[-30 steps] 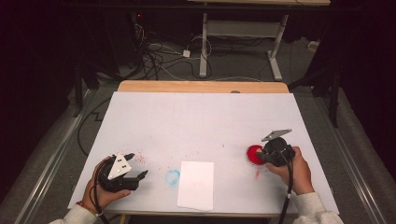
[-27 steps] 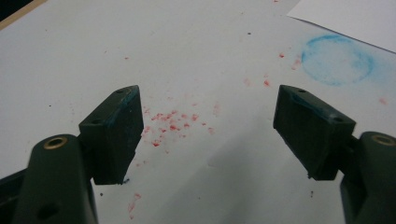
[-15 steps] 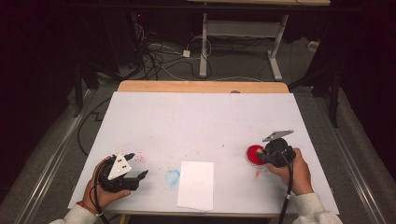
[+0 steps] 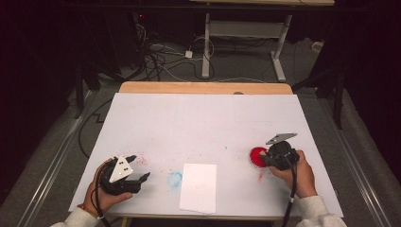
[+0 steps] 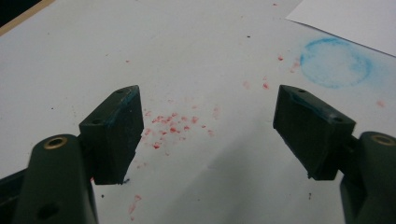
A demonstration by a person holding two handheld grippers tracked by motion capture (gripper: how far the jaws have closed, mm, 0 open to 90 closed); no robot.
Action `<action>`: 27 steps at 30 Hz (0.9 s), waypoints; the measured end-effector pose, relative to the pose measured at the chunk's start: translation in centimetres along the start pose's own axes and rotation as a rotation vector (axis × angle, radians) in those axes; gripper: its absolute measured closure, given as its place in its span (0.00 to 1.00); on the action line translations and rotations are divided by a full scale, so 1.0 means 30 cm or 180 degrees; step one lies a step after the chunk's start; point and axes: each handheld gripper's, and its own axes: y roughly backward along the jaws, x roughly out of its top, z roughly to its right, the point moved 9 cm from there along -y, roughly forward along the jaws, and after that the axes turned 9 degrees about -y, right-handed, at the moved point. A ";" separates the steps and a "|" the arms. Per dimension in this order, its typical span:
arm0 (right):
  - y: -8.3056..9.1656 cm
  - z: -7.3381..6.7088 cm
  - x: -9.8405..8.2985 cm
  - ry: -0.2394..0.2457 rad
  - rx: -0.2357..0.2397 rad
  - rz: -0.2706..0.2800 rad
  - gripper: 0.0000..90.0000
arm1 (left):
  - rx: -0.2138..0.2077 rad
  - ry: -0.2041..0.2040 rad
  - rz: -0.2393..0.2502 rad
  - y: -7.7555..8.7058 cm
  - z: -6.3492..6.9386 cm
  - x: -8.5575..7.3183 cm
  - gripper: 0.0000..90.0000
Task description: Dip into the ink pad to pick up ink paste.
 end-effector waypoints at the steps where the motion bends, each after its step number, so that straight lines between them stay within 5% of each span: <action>1: 0.000 0.000 -0.001 0.0019 -0.0006 -0.0005 0.85 | 0.0001 -0.0002 -0.0003 0.000 0.000 0.000 0.27; 15: 0.006 0.000 0.009 0.0024 0.0009 0.0065 0.85 | -0.0006 0.0064 0.0026 0.000 -0.016 -0.011 0.27; 27: 0.108 -0.001 0.079 -0.0003 0.0057 0.0527 0.84 | 0.0000 0.0060 -0.0038 0.008 -0.013 -0.035 0.27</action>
